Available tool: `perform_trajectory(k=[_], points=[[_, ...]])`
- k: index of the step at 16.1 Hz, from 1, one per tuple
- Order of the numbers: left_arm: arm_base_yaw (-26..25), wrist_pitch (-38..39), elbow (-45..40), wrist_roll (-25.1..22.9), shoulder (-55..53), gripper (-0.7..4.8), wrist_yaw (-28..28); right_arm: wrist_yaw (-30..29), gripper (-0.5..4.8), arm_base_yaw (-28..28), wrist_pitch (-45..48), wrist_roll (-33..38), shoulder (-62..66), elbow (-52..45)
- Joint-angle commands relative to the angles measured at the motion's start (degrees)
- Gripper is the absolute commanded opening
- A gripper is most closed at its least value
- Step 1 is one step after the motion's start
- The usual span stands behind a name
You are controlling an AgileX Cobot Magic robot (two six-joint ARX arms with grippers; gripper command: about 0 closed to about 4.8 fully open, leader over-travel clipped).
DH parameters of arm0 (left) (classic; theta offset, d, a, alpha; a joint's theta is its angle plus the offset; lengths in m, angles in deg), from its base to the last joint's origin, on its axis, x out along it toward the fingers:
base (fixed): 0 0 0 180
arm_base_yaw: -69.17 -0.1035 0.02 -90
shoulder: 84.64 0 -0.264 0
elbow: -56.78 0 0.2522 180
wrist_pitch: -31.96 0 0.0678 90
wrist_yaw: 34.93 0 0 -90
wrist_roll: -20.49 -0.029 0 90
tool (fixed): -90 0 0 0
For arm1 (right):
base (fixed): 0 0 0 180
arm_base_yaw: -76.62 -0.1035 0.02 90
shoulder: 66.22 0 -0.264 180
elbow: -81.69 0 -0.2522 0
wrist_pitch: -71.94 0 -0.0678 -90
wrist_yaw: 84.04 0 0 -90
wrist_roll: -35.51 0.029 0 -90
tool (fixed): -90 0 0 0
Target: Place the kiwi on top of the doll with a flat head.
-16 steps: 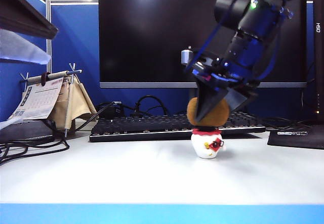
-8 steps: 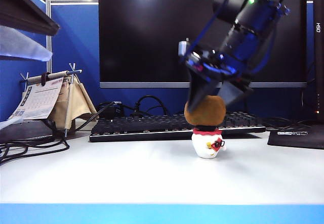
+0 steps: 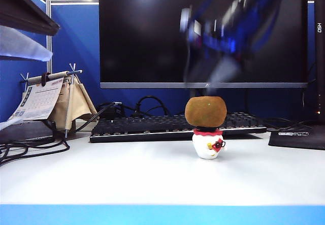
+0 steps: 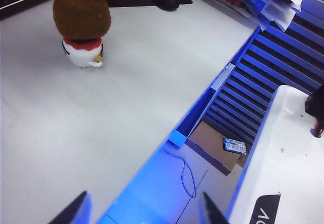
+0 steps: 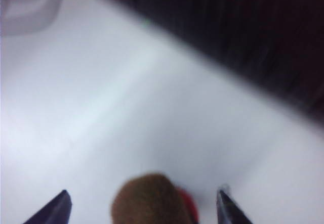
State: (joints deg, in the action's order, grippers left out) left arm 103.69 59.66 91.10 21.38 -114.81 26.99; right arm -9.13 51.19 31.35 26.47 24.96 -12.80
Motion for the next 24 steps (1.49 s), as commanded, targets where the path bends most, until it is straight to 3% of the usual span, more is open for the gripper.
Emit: perform_trajectory(k=[1,2,3,4,5,6,7,9,17,22,24], points=[[-0.02,-1.44,0.35,-0.44,0.02,2.79,-0.66,-0.22,3.67,-0.04,1.9,0.31,-7.19,0.28],[-0.04,-1.62,0.35,-0.42,0.02,2.79,-0.66,-0.2,3.52,-0.04,1.84,0.31,-9.4,0.26],[-0.04,-2.05,0.35,-0.39,0.02,2.79,-0.66,-0.17,2.85,-0.04,1.51,0.31,-11.89,0.26],[-0.04,-3.06,0.35,-0.2,0.02,2.77,-0.63,0.04,1.67,-0.04,0.42,0.31,-15.34,0.2],[-0.04,-3.96,0.35,-0.22,0.02,2.33,0.26,1.18,0.98,-0.04,-0.79,0.72,-17.9,0.07],[-0.04,-4.24,0.35,-0.22,0.02,1.06,2.78,3.3,0.4,-0.04,-1.07,1.97,-20.87,-0.96],[-0.04,-4.57,0.35,-0.22,0.11,0.1,6.84,4.55,0.39,-0.04,1.77,4.2,-26.4,-6.03],[-0.04,-5.11,0.33,-0.22,0.68,-0.05,8.59,5.03,0.39,-0.04,5.03,6.29,-34.84,-15.56],[-0.04,-2.86,-6.1,3.32,11.02,-0.05,10.97,10.64,-0.02,-0.11,16.7,19.3,-67.14,-50.34],[-0.04,-7.87,-14.27,5.86,17.33,-0.05,11.76,10.93,-0.02,-0.15,17.16,20.0,-79.52,-60.0],[-0.04,-7.52,-16.79,10.32,17.88,-0.05,11.37,10.93,-0.02,-0.2,13.94,20.0,-83.69,-62.42]])
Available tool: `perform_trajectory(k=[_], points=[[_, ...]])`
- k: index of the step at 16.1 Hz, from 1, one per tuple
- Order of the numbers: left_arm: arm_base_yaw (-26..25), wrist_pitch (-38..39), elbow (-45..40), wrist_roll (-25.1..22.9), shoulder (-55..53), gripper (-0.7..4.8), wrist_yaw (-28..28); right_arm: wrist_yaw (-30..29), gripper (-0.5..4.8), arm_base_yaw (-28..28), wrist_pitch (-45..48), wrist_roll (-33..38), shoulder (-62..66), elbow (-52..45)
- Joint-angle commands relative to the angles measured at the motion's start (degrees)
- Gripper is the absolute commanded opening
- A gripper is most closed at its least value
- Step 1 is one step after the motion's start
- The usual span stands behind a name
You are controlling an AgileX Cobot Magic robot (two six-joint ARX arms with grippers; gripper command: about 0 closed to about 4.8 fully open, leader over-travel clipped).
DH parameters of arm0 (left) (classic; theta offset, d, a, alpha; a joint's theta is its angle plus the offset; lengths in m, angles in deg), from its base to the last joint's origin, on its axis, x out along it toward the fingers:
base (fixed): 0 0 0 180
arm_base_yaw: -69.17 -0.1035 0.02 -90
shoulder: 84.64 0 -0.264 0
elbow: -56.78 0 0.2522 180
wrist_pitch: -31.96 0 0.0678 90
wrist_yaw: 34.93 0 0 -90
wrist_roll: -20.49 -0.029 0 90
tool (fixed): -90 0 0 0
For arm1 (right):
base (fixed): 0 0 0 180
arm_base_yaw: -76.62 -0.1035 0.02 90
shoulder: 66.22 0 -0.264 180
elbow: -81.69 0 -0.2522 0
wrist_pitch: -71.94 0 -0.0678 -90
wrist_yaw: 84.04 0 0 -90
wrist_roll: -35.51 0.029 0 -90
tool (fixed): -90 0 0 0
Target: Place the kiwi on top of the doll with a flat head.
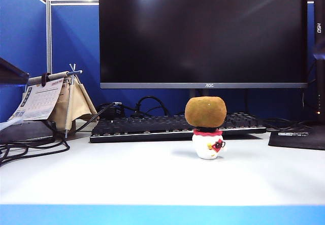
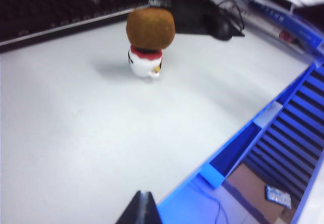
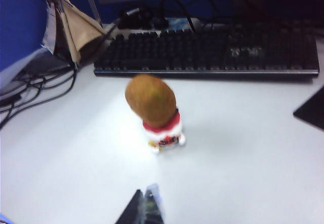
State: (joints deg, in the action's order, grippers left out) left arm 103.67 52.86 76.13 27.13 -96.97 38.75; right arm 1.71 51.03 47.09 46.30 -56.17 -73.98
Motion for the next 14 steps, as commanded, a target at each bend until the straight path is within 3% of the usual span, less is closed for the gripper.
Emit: perform_trajectory(k=[1,4,14], points=[[-0.02,-0.61,-2.47,4.79,0.04,-0.05,-0.37,0.11,-0.02,-0.04,-3.08,0.17,-3.28,-1.7],[-0.02,-0.96,-4.83,4.22,0.04,-0.05,3.43,0.11,-0.02,-0.04,-8.02,0.17,-4.63,-4.63],[0.0,2.08,-4.96,3.23,0.04,-0.05,3.54,0.55,-0.02,-0.04,-7.56,0.15,-4.61,-7.63]])
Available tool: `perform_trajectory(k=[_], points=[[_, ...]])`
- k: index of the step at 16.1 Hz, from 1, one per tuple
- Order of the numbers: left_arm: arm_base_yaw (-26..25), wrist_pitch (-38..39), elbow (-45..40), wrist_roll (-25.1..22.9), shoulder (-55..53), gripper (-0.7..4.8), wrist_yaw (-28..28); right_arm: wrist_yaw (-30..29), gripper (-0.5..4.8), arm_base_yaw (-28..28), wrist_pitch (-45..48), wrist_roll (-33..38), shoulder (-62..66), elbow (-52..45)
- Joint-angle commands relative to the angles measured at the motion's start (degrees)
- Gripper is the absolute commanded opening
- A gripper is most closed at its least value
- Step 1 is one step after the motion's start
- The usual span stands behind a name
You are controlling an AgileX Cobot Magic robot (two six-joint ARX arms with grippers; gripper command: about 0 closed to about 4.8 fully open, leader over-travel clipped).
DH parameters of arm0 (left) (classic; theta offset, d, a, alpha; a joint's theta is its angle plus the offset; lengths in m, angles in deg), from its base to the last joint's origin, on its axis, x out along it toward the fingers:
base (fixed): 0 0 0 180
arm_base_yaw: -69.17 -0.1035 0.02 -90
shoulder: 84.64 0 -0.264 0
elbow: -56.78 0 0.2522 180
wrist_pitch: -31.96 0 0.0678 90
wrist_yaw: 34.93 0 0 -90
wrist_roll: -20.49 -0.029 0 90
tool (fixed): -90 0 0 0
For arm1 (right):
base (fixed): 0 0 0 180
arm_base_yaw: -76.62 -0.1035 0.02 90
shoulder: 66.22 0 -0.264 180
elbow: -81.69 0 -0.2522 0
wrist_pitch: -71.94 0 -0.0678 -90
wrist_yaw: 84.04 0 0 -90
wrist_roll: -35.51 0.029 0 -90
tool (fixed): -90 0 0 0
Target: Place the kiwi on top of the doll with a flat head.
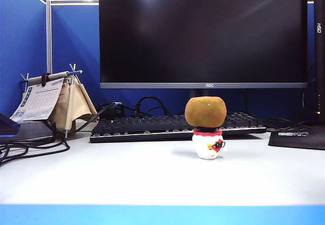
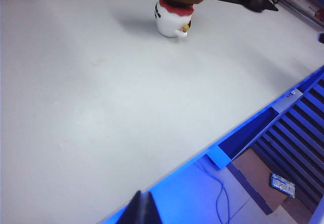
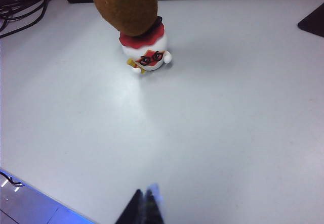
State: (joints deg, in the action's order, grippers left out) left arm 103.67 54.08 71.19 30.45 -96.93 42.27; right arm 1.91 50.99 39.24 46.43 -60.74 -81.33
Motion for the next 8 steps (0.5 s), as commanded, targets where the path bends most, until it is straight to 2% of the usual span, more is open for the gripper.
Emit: perform_trajectory(k=[1,8], points=[[-0.02,0.85,-0.02,-0.09,0.0,-0.05,0.02,0.35,-0.02,0.0,0.28,0.02,-0.04,-0.28],[-0.02,0.52,-0.02,-0.09,0.0,-0.05,0.13,0.33,-0.02,0.0,0.26,0.0,-0.04,-0.28]])
